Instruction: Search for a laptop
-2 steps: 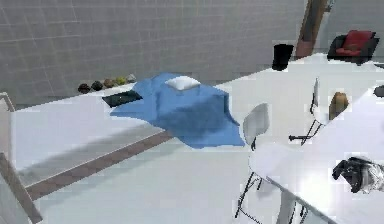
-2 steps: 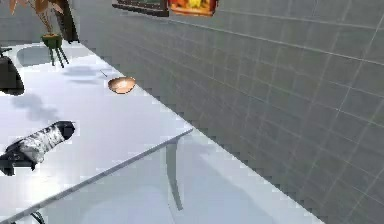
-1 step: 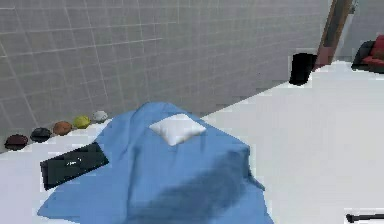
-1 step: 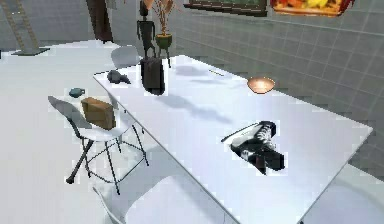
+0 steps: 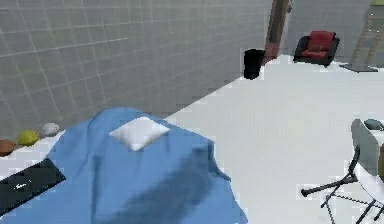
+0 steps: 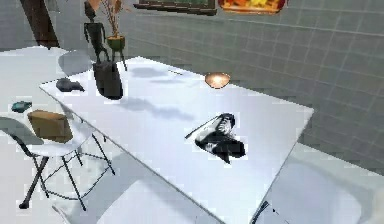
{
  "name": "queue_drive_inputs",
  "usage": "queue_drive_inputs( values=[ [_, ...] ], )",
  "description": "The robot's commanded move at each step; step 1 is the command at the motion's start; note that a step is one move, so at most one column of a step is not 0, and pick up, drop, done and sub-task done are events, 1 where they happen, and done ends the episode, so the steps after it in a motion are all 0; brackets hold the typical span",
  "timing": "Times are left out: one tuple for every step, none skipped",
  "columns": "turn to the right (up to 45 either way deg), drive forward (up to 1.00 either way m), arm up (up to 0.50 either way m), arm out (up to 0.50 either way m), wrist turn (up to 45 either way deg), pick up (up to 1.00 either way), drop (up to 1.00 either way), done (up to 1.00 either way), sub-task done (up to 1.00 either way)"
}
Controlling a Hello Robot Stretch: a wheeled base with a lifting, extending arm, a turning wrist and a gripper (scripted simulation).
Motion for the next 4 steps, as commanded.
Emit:
queue_drive_inputs(
  values=[
    [0.0, 0.2, 0.0, 0.0, 0.0, 0.0, 0.0, 0.0, 0.0],
    [-3.0, 0.0, 0.0, 0.0, 0.0, 0.0, 0.0, 0.0, 0.0],
    [0.0, 0.35, 0.0, 0.0, 0.0, 0.0, 0.0, 0.0, 0.0],
    [-45.0, 0.0, 0.0, 0.0, 0.0, 0.0, 0.0, 0.0, 0.0]
  ],
)
